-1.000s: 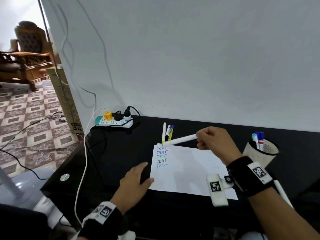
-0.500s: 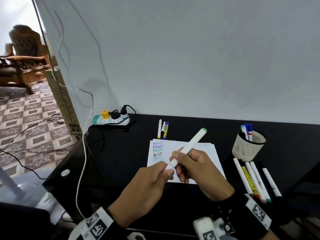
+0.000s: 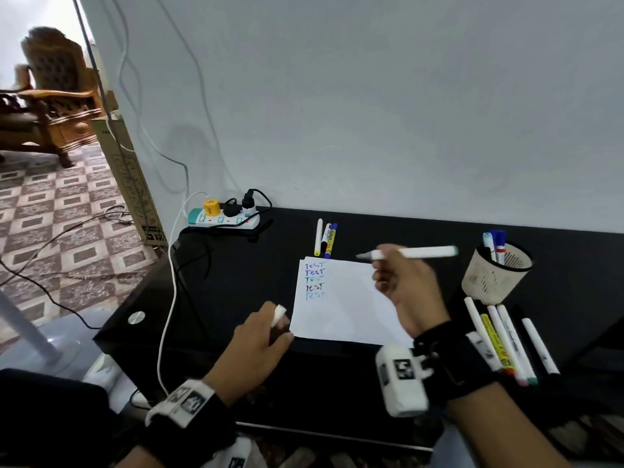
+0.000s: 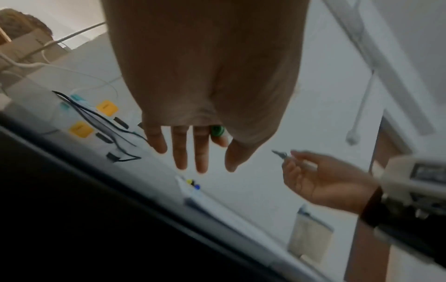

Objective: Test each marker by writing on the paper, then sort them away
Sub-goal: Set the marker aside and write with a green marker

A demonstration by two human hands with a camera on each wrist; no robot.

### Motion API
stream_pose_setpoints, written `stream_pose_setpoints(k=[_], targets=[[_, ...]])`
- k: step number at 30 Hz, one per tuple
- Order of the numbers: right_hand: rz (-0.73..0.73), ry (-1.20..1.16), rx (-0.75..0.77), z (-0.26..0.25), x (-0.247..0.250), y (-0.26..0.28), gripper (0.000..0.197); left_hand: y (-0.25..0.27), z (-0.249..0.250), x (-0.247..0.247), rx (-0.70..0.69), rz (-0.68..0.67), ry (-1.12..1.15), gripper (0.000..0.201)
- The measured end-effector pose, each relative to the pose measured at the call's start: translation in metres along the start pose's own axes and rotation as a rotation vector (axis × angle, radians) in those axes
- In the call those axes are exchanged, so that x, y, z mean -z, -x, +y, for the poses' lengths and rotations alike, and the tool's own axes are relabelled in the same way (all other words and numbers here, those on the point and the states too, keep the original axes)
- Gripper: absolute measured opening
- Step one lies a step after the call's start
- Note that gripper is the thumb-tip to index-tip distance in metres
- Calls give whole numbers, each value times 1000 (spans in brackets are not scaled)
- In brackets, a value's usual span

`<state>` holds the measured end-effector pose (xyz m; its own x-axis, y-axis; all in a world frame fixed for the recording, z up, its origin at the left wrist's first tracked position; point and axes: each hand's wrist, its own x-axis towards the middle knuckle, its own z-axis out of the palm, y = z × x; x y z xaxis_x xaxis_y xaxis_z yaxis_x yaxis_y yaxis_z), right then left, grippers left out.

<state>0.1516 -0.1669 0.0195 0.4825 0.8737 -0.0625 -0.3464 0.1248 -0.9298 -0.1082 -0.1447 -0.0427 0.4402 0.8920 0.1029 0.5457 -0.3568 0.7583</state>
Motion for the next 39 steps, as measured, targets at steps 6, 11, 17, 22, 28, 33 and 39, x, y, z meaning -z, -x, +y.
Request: stream_pose_setpoints(k=[6,11,17,22,28,33,39], targets=[[-22,463,-29,91,-30,-18,14,-37,-29,-34,-4,50,-143,29],[-24,708,90,107,-29,-25,15,-40,-42,-44,-64,104,-206,45],[-55,794,137,118,-27,-29,15,-41,-48,-48,-91,116,-260,42],[-72,820,164,118,-28,-27,13,-42,-52,-49,-104,123,-276,43],[-65,814,151,119,-28,-26,14,-41,-51,-50,-109,123,-277,43],[-66,782,165,117,-29,-24,13,-42,-53,-50,-111,127,-293,42],[-19,817,207,121,-28,-25,11,-41,-52,-50,-108,129,-287,43]])
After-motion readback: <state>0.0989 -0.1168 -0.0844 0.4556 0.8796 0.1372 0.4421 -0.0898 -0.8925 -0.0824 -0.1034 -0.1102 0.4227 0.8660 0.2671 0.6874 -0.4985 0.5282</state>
